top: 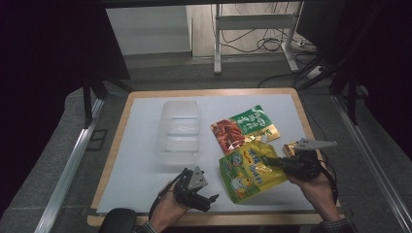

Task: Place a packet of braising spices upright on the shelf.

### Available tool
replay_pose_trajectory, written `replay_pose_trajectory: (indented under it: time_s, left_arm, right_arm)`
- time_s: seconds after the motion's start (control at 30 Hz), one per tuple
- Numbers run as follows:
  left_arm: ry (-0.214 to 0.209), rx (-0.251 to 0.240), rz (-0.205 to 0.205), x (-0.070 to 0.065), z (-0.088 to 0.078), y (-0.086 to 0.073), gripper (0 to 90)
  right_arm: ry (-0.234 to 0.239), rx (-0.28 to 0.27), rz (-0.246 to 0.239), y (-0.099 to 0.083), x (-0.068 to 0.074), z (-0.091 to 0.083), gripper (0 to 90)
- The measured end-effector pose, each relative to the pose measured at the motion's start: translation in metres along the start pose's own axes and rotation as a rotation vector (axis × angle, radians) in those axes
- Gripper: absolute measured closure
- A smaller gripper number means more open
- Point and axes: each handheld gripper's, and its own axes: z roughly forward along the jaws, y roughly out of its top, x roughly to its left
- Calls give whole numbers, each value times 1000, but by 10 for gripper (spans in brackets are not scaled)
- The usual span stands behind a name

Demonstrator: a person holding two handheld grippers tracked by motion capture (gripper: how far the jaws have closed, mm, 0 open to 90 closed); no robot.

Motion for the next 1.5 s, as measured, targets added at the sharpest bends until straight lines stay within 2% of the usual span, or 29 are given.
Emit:
replay_pose_trajectory:
  time_s: [0.23,0.43,0.6,0.77,0.8,0.93,1.03,1.2,1.5]
  left_arm:
    - [-4,-25,-33,2,-3,-5,37]
    - [17,-46,-22,1,-9,-7,35]
    - [30,-56,-14,1,-13,-10,34]
    - [40,-55,-7,1,-14,-13,34]
    - [40,-52,-4,1,-14,-13,34]
    - [50,-47,4,0,-14,-14,34]
    - [57,-43,9,1,-15,-15,34]
    - [71,-48,9,1,-18,-18,26]
    - [97,-42,-1,4,-24,-23,0]
  right_arm:
    - [-1,-13,-57,17,11,-6,885]
    - [-5,-16,-98,29,18,-8,886]
    - [4,-28,-109,38,22,-10,888]
    - [-9,-37,-120,46,23,-14,888]
    - [-7,-39,-116,48,23,-15,889]
    - [-49,-33,-130,52,22,-17,889]
    - [-60,-35,-118,55,17,-19,889]
    - [-62,-47,-99,62,10,-20,889]
    - [-59,-63,-94,78,1,-13,888]
